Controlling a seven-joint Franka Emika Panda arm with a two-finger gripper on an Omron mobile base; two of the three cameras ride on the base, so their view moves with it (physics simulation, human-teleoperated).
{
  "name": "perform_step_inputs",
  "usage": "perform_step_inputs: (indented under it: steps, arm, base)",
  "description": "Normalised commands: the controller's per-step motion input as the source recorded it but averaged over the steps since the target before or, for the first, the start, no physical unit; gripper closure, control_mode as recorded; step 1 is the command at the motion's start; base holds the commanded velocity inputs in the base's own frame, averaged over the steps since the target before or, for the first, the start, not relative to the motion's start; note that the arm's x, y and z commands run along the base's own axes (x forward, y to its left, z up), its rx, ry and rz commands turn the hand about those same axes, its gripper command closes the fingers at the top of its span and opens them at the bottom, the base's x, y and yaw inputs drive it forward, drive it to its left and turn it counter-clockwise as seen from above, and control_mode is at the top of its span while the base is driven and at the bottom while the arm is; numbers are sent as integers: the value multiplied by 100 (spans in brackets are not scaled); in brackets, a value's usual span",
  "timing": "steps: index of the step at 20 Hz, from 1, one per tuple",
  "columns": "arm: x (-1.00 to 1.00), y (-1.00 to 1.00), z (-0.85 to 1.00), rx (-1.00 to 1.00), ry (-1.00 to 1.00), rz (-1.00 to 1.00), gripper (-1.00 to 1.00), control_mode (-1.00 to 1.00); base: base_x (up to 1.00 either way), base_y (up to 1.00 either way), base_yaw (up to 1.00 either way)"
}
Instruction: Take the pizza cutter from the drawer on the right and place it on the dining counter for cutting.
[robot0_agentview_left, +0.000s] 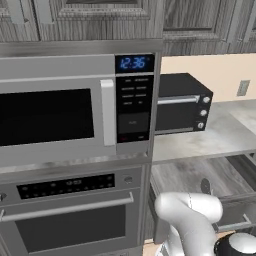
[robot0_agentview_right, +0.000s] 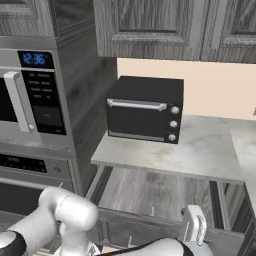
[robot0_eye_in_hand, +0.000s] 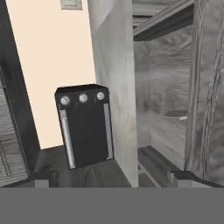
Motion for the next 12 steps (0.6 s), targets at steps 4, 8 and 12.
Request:
perform_step_inputs:
  steps: [4,8,12]
  arm:
    - [51,4,59,-10,23,11,-100,-100]
    - [20,0,44,-18,19,19,-100,-100]
    - [3,-15,21,-18,14,35,-100,-100]
  base:
    - [0,0,0]
    - [0,0,0]
    - [0,0,0]
